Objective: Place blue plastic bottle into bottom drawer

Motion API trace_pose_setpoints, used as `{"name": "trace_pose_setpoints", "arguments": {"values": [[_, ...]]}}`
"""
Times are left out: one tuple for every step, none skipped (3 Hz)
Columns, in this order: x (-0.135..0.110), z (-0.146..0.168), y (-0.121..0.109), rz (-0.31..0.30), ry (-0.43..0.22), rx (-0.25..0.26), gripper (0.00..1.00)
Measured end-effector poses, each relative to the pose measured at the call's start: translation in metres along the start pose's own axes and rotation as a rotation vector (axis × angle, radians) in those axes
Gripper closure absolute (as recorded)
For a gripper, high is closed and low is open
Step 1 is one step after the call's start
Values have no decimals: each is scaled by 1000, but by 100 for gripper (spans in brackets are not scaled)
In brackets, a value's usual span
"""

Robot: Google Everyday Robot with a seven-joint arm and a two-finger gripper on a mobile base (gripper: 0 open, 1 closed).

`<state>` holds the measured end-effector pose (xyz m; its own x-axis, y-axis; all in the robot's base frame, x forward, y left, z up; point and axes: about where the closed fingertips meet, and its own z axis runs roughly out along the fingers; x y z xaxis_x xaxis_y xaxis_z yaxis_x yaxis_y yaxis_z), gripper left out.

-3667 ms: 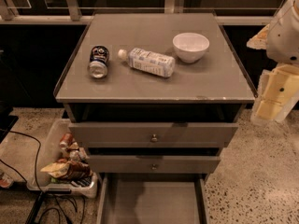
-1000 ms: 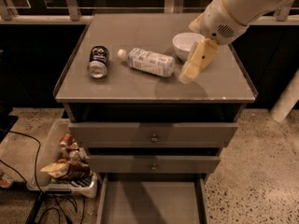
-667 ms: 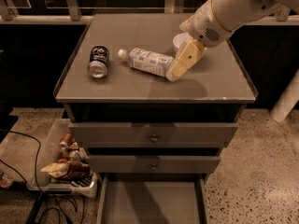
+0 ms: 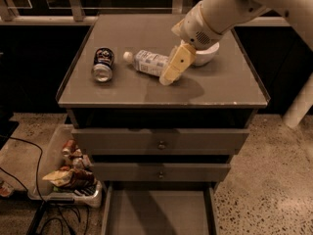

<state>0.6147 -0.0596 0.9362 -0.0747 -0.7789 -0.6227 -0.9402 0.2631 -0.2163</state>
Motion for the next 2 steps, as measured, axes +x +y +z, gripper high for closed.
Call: {"name": "trace_pose_setpoints", "arguments": {"values": [[-16, 39, -8, -33, 9, -33, 0], [-21, 74, -18, -38, 32, -61, 0]]}}
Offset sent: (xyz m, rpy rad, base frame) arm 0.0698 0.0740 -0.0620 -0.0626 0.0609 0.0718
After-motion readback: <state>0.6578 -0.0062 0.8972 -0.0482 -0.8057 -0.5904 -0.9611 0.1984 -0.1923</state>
